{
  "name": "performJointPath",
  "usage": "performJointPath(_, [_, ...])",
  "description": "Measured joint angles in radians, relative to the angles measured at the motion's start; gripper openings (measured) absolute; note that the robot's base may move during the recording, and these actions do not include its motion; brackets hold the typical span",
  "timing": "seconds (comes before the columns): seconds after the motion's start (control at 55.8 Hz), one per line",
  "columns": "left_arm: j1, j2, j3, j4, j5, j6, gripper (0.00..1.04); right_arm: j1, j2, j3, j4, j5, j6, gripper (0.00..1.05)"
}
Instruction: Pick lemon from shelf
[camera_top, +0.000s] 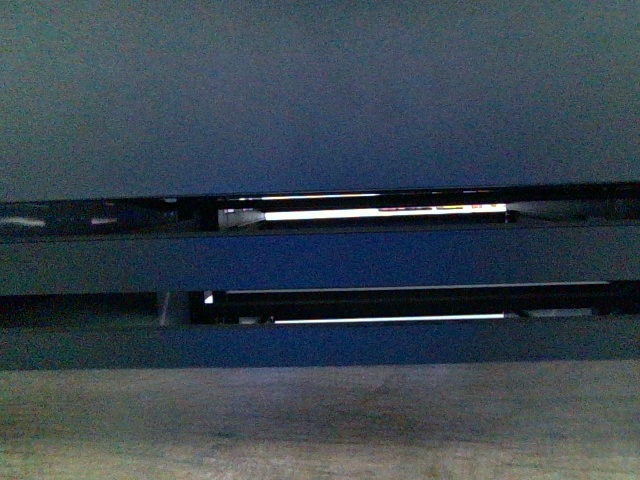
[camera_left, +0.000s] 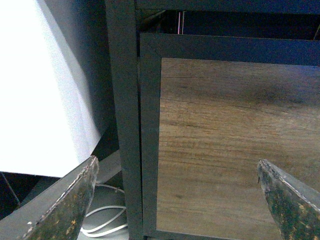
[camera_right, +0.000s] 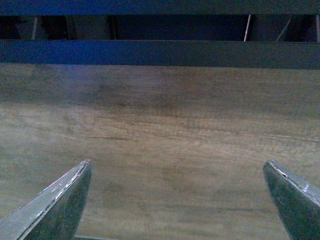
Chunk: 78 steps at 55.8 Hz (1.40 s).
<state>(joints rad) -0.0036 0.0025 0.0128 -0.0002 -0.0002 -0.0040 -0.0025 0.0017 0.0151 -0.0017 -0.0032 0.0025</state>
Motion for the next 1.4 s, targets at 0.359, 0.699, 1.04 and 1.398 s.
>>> performJointPath(0.359, [0.000, 0.000, 0.000, 0.000, 0.000, 0.000, 0.97, 0.000, 0.001, 0.000, 0.000, 0.002, 0.000, 1.02])
performJointPath(0.699, [0.000, 0.000, 0.000, 0.000, 0.000, 0.000, 0.97, 0.000, 0.001, 0.000, 0.000, 0.002, 0.000, 1.02])
performJointPath(1.04, [0.000, 0.000, 0.000, 0.000, 0.000, 0.000, 0.97, 0.000, 0.001, 0.000, 0.000, 0.003, 0.000, 1.02])
performJointPath(1.398, [0.000, 0.000, 0.000, 0.000, 0.000, 0.000, 0.97, 0.000, 0.001, 0.000, 0.000, 0.003, 0.000, 1.02])
